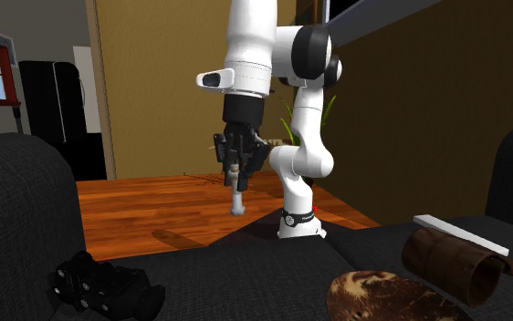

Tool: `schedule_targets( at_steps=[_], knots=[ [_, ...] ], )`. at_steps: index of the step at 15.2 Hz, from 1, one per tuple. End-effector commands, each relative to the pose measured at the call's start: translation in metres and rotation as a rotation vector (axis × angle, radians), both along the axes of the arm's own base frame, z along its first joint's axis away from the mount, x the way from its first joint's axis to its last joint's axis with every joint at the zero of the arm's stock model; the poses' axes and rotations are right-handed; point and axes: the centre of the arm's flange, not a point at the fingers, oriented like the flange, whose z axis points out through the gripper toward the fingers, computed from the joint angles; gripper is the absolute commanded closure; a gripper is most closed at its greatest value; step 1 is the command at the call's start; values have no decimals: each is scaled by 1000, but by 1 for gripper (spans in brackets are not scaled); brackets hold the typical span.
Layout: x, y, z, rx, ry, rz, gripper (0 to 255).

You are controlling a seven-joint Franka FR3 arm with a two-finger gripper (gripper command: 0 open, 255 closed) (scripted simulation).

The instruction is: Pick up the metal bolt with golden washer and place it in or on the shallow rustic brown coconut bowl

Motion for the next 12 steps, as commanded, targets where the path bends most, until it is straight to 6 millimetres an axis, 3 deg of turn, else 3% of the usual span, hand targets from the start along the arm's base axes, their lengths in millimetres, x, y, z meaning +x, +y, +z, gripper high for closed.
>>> schedule_targets(
  at_steps=[1,12],
  knots=[
    [0,26,4,0,0,-1,255],
    [-14,170,13,0,0,-1,255]
  ],
)
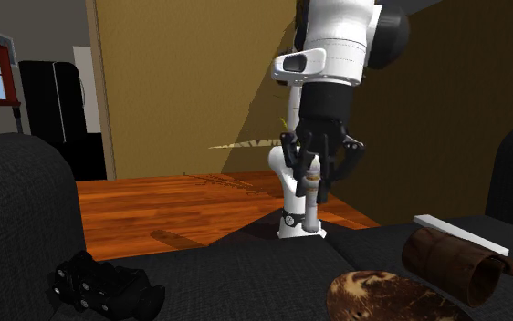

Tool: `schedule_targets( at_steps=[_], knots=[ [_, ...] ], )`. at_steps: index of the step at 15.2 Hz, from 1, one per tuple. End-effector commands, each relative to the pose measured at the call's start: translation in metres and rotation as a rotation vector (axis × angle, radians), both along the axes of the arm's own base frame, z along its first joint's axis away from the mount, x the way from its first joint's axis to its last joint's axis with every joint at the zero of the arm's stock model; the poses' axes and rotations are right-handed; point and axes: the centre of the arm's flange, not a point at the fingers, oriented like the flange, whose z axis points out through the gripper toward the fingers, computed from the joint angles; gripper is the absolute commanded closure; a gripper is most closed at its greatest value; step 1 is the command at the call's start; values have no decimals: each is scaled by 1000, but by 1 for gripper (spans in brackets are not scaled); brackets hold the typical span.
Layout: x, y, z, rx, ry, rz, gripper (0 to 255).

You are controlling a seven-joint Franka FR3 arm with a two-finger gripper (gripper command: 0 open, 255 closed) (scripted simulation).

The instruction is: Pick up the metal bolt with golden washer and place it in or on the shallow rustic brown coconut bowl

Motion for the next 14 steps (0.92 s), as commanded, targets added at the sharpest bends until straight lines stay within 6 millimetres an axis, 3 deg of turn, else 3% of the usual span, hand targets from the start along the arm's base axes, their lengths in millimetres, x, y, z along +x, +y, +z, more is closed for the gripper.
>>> schedule_targets(
  at_steps=[1,9,14],
  knots=[
    [-3,27,3,0,0,-2,255],
    [-13,131,10,0,0,-2,255],
    [-13,131,-17,0,0,-2,255]
  ],
)
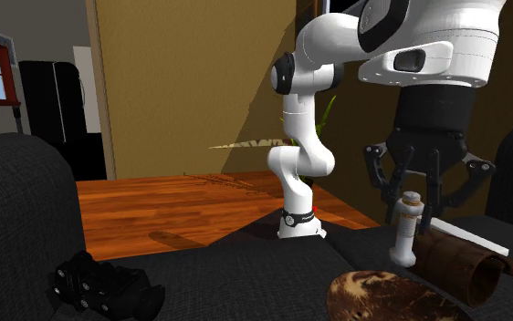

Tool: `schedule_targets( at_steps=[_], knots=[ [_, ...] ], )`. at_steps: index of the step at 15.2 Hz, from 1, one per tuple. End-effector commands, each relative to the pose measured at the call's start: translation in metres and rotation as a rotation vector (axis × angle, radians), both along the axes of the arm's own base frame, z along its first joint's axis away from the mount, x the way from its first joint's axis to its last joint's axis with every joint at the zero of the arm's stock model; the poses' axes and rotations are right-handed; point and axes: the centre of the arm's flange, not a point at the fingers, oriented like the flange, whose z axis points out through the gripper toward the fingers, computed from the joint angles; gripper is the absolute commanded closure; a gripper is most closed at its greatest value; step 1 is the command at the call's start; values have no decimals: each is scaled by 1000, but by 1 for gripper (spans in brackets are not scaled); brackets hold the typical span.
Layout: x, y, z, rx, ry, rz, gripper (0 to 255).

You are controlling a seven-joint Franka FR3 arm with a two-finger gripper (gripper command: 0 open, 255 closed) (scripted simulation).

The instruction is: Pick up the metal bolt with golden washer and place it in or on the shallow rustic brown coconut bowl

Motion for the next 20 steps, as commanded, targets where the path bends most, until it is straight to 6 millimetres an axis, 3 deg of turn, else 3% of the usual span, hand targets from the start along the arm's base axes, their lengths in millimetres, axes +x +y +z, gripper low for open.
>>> schedule_targets(
  at_steps=[1,12,20],
  knots=[
    [0,0,-11,0,0,0,255],
    [0,0,-69,0,0,0,255],
    [0,0,-69,0,0,0,255]
  ],
)
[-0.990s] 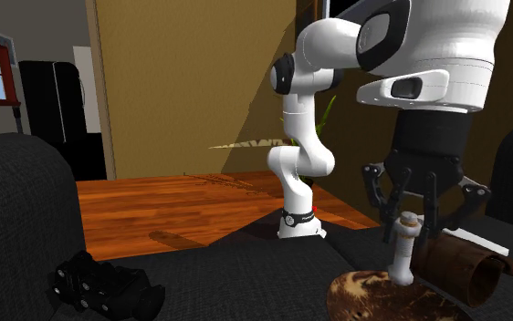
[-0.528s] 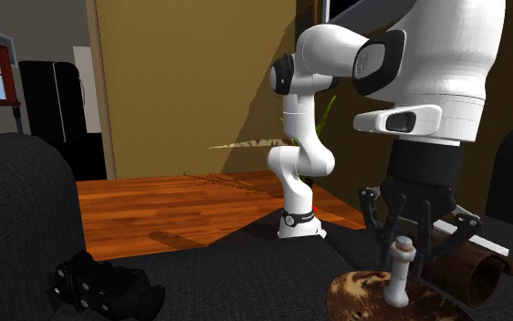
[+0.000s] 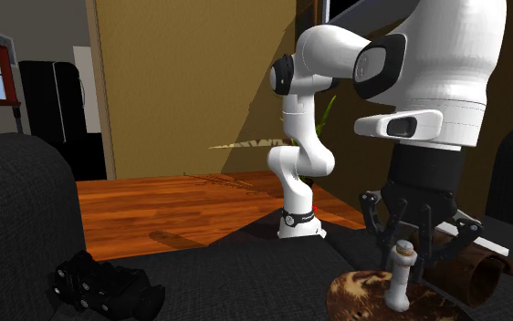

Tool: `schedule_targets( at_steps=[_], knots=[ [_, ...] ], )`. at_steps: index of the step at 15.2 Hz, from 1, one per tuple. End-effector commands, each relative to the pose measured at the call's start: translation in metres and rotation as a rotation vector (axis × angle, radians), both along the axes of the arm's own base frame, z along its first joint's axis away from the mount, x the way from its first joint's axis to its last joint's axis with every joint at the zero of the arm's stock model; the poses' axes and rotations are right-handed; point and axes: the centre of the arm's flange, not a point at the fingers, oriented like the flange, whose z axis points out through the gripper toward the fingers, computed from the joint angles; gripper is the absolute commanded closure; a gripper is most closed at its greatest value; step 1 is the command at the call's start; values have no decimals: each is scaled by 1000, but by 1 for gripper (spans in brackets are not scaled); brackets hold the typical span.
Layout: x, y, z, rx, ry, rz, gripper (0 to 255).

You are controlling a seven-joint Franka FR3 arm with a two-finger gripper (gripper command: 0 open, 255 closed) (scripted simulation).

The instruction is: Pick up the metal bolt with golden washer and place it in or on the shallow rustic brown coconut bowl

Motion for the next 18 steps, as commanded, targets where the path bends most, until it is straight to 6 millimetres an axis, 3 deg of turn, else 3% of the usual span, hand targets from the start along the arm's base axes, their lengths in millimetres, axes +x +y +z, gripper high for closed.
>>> schedule_targets(
  at_steps=[1,6,10,18],
  knots=[
    [0,0,0,0,0,0,0],
    [0,0,0,0,0,0,0],
    [-5,3,50,0,0,0,0],
    [-5,3,50,0,0,0,0]
  ],
)
